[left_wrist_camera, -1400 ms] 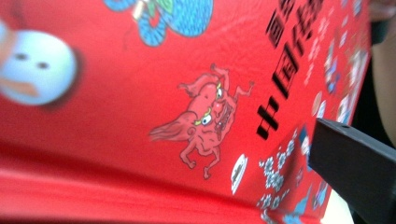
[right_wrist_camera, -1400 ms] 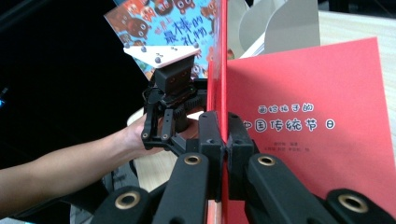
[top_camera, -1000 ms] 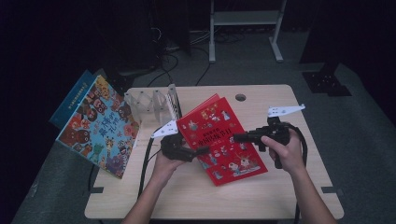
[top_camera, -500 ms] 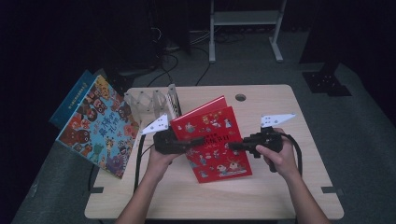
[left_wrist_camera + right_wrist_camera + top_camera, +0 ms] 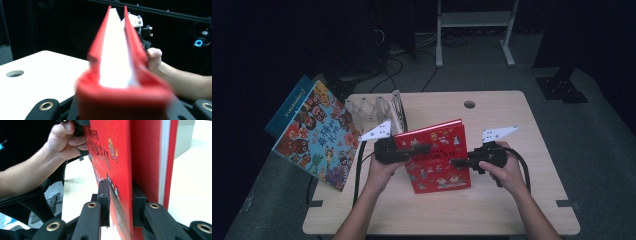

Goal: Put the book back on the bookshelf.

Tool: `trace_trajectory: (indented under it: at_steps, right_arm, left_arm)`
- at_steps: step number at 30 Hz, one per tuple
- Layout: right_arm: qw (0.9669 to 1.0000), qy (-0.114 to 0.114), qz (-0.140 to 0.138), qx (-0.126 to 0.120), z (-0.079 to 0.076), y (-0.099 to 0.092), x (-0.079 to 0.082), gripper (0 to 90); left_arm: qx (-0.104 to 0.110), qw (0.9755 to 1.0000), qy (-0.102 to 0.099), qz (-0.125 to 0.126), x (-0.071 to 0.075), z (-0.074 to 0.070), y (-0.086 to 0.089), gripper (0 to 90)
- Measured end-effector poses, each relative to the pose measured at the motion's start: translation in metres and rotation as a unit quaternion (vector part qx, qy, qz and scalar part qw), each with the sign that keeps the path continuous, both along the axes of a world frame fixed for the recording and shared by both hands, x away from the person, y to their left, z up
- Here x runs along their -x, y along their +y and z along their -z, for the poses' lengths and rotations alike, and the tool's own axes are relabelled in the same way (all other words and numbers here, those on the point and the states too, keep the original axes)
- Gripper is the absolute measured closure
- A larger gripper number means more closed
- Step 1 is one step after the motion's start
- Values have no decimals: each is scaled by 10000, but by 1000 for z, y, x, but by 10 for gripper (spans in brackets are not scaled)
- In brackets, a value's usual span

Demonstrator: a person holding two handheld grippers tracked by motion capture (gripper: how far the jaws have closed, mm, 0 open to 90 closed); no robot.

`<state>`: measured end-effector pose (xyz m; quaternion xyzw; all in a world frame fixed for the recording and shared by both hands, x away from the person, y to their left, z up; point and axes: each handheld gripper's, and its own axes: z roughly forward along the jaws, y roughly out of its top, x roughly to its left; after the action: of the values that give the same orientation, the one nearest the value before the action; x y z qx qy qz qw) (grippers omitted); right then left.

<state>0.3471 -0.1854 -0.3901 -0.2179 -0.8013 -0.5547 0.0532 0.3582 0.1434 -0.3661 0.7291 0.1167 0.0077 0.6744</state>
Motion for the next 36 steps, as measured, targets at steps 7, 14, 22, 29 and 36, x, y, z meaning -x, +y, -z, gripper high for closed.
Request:
trace_trajectory:
  at_steps: [7, 14, 22, 29, 36]
  right_arm:
    - [9998, -130, -81, -85, -5, -2, 2, 729]
    - [9989, -209, -315, -268, -8, -7, 3, 645]
    - [9990, -364, -73, -245, -7, -24, -1, 585]
    - [9974, -368, 604, 116, 6, -36, -10, 495]
    - [9728, -322, 2130, 846, 33, -62, -29, 373]
  left_arm:
    - [-88, 9999, -61, 55, 8, -17, -2, 756]
    - [-49, 10000, 46, 38, 8, -23, 0, 772]
    - [11, 9997, 111, -239, 8, -25, 7, 793]
    - [-41, 9981, 281, -544, 5, -24, 14, 793]
    - [-181, 9966, 182, -779, 10, -30, 25, 793]
